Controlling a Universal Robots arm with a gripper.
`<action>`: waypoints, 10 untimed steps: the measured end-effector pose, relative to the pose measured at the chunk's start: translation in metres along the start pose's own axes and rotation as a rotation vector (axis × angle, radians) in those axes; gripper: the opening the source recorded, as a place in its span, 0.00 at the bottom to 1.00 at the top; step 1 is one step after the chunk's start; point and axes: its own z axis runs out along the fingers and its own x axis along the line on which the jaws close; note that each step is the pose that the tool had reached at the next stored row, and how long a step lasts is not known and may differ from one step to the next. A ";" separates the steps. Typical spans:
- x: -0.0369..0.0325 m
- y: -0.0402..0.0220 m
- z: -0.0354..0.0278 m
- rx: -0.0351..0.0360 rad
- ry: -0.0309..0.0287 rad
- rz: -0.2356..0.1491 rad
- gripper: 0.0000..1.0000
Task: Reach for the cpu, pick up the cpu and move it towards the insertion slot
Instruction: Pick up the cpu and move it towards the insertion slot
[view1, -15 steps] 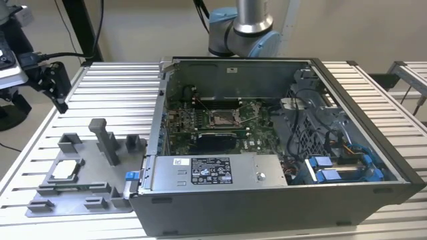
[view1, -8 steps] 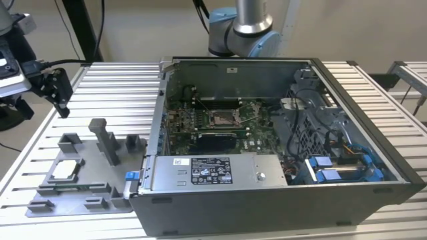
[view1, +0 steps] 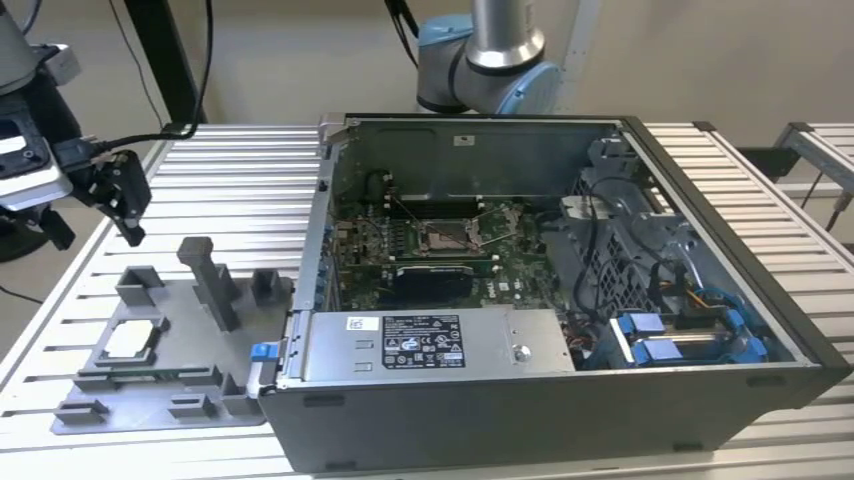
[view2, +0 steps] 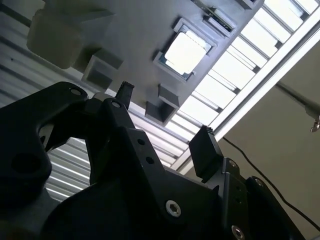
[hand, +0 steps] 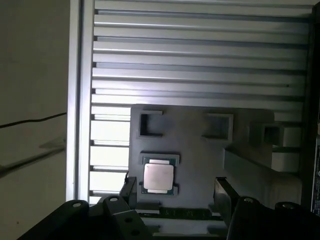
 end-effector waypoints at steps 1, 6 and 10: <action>0.0000 -0.0001 0.0019 0.0000 -0.0001 0.000 1.00; 0.0004 -0.0004 0.0110 0.0000 0.0000 0.000 1.00; 0.0005 -0.0006 0.0181 0.0000 0.0000 0.000 1.00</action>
